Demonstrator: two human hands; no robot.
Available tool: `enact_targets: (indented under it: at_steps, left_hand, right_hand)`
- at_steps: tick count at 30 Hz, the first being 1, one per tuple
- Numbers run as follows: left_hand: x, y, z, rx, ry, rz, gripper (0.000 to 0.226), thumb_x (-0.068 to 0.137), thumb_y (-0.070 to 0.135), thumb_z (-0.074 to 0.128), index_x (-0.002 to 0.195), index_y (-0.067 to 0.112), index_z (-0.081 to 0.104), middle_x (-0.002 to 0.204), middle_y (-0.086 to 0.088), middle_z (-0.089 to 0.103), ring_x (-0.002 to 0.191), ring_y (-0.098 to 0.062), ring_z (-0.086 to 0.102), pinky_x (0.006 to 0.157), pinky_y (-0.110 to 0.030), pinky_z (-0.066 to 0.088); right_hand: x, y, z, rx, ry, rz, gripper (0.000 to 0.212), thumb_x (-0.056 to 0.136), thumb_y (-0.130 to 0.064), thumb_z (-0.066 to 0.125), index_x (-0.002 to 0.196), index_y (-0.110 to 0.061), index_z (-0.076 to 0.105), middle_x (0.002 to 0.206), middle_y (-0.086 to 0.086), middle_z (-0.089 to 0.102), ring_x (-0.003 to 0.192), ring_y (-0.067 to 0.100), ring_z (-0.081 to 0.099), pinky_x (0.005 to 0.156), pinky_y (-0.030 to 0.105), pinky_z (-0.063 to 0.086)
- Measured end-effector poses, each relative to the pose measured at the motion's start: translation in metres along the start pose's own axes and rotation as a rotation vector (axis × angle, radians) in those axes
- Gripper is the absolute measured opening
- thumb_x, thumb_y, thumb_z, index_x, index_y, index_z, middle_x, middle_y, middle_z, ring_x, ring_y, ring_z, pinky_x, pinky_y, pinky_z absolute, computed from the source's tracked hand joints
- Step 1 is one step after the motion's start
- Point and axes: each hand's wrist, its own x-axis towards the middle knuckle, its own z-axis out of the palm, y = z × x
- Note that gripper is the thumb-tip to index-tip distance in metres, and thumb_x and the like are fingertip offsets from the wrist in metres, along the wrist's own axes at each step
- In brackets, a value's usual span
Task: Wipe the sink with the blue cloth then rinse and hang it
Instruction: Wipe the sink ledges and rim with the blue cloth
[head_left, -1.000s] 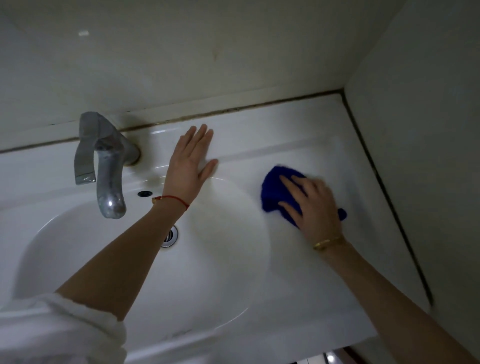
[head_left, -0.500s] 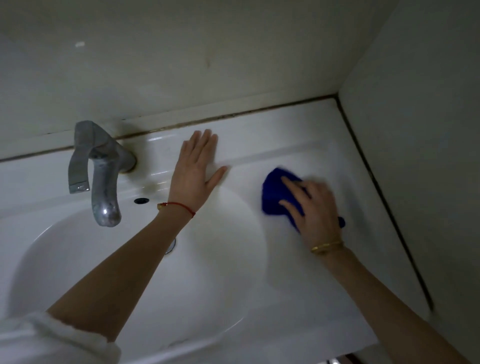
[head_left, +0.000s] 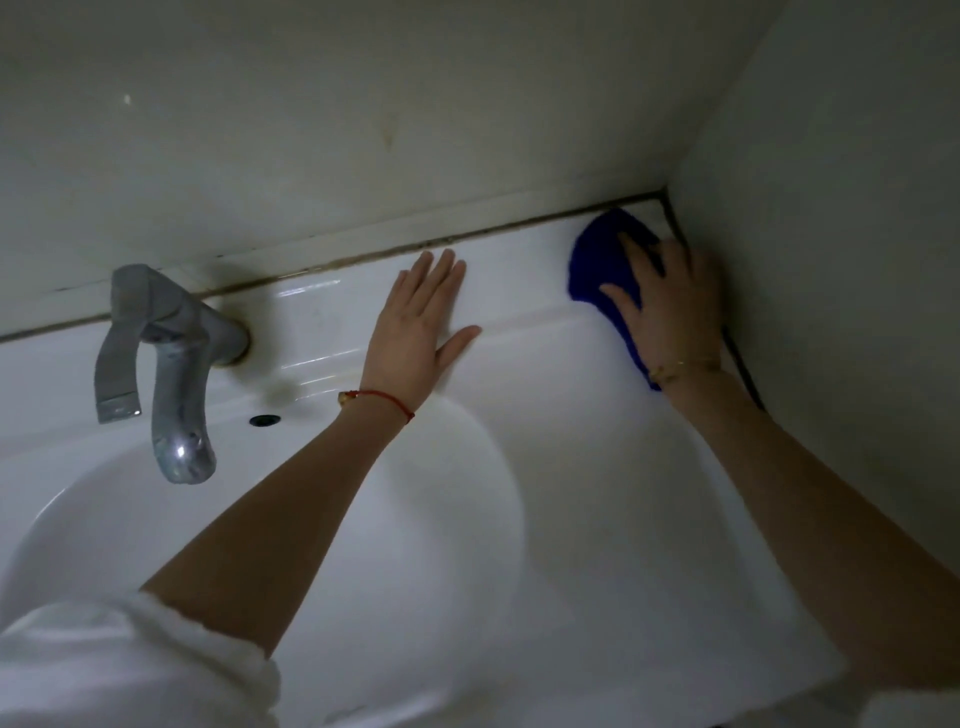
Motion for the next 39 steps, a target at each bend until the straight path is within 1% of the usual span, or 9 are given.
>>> enact_targets:
  at_steps: [3, 9, 11, 14, 20, 24, 26, 33, 39]
  left_hand:
    - [0.0, 0.002, 0.002, 0.005, 0.019, -0.002, 0.065, 0.1, 0.042, 0.052, 0.151, 0.006, 0.035, 0.159, -0.011, 0.032, 0.149, -0.029, 0.023, 0.124, -0.038, 0.011]
    - [0.0, 0.002, 0.001, 0.005, 0.001, 0.0, 0.066, 0.1, 0.043, 0.052, 0.153, 0.009, 0.032, 0.16, -0.009, 0.029, 0.15, -0.027, 0.02, 0.124, -0.034, 0.006]
    - [0.0, 0.0, 0.0, 0.001, 0.008, 0.007, 0.065, 0.1, 0.043, 0.051, 0.152, 0.008, 0.034, 0.16, -0.009, 0.03, 0.15, -0.027, 0.021, 0.124, -0.032, 0.005]
    - [0.0, 0.0, 0.0, -0.007, 0.013, 0.011, 0.065, 0.1, 0.043, 0.052, 0.151, 0.007, 0.035, 0.159, -0.01, 0.032, 0.149, -0.027, 0.022, 0.124, -0.034, 0.007]
    - [0.0, 0.001, -0.001, -0.02, 0.022, 0.013, 0.065, 0.099, 0.042, 0.053, 0.151, 0.007, 0.036, 0.158, -0.01, 0.033, 0.149, -0.028, 0.022, 0.124, -0.037, 0.01]
    - [0.0, 0.001, -0.001, -0.022, 0.026, 0.018, 0.065, 0.099, 0.043, 0.051, 0.15, 0.006, 0.037, 0.158, -0.011, 0.034, 0.149, -0.029, 0.024, 0.124, -0.037, 0.01]
    - [0.0, 0.0, -0.002, -0.026, 0.02, 0.017, 0.065, 0.099, 0.043, 0.05, 0.151, 0.006, 0.037, 0.158, -0.01, 0.034, 0.149, -0.029, 0.023, 0.124, -0.036, 0.009]
    - [0.0, 0.0, 0.0, -0.028, 0.027, 0.02, 0.065, 0.099, 0.043, 0.052, 0.15, 0.006, 0.037, 0.158, -0.01, 0.034, 0.149, -0.029, 0.024, 0.124, -0.037, 0.011]
    - [0.0, 0.0, -0.001, -0.026, 0.013, 0.019, 0.065, 0.099, 0.045, 0.049, 0.15, 0.006, 0.037, 0.158, -0.01, 0.034, 0.149, -0.029, 0.023, 0.124, -0.039, 0.012]
  right_hand:
    - [-0.009, 0.011, -0.004, 0.028, 0.005, 0.12, 0.056, 0.095, -0.045, 0.051, 0.141, -0.014, 0.045, 0.125, 0.026, 0.051, 0.108, 0.044, 0.047, 0.087, 0.049, 0.04]
    - [0.032, -0.027, 0.009, 0.129, -0.049, 0.018, 0.054, 0.097, -0.043, 0.047, 0.143, -0.015, 0.042, 0.131, 0.023, 0.049, 0.113, 0.04, 0.045, 0.093, 0.047, 0.038]
    - [0.025, -0.012, 0.005, 0.059, -0.068, -0.008, 0.054, 0.097, -0.042, 0.047, 0.144, -0.015, 0.042, 0.129, 0.023, 0.05, 0.111, 0.041, 0.046, 0.09, 0.047, 0.04]
    - [-0.004, 0.008, -0.009, 0.017, -0.06, 0.08, 0.055, 0.096, -0.039, 0.052, 0.142, -0.012, 0.043, 0.125, 0.027, 0.051, 0.108, 0.043, 0.048, 0.086, 0.048, 0.041]
    - [-0.087, 0.009, -0.014, -0.102, 0.044, 0.125, 0.065, 0.083, -0.028, 0.071, 0.138, -0.004, 0.047, 0.113, 0.03, 0.054, 0.093, 0.042, 0.052, 0.073, 0.046, 0.046]
    - [-0.046, 0.001, -0.006, -0.043, 0.001, 0.224, 0.067, 0.088, -0.033, 0.066, 0.141, -0.001, 0.041, 0.121, 0.032, 0.05, 0.103, 0.044, 0.05, 0.084, 0.05, 0.044]
    - [-0.036, 0.0, -0.005, -0.004, -0.005, 0.225, 0.066, 0.089, -0.033, 0.065, 0.141, 0.0, 0.041, 0.122, 0.032, 0.05, 0.105, 0.045, 0.05, 0.084, 0.051, 0.045]
    - [-0.108, 0.014, -0.016, -0.019, 0.108, 0.209, 0.057, 0.092, -0.032, 0.06, 0.138, -0.001, 0.045, 0.111, 0.027, 0.053, 0.095, 0.041, 0.051, 0.077, 0.048, 0.047]
    - [-0.03, 0.006, -0.002, 0.031, 0.005, 0.227, 0.063, 0.093, -0.033, 0.059, 0.143, -0.001, 0.039, 0.126, 0.031, 0.048, 0.111, 0.044, 0.047, 0.093, 0.049, 0.041]
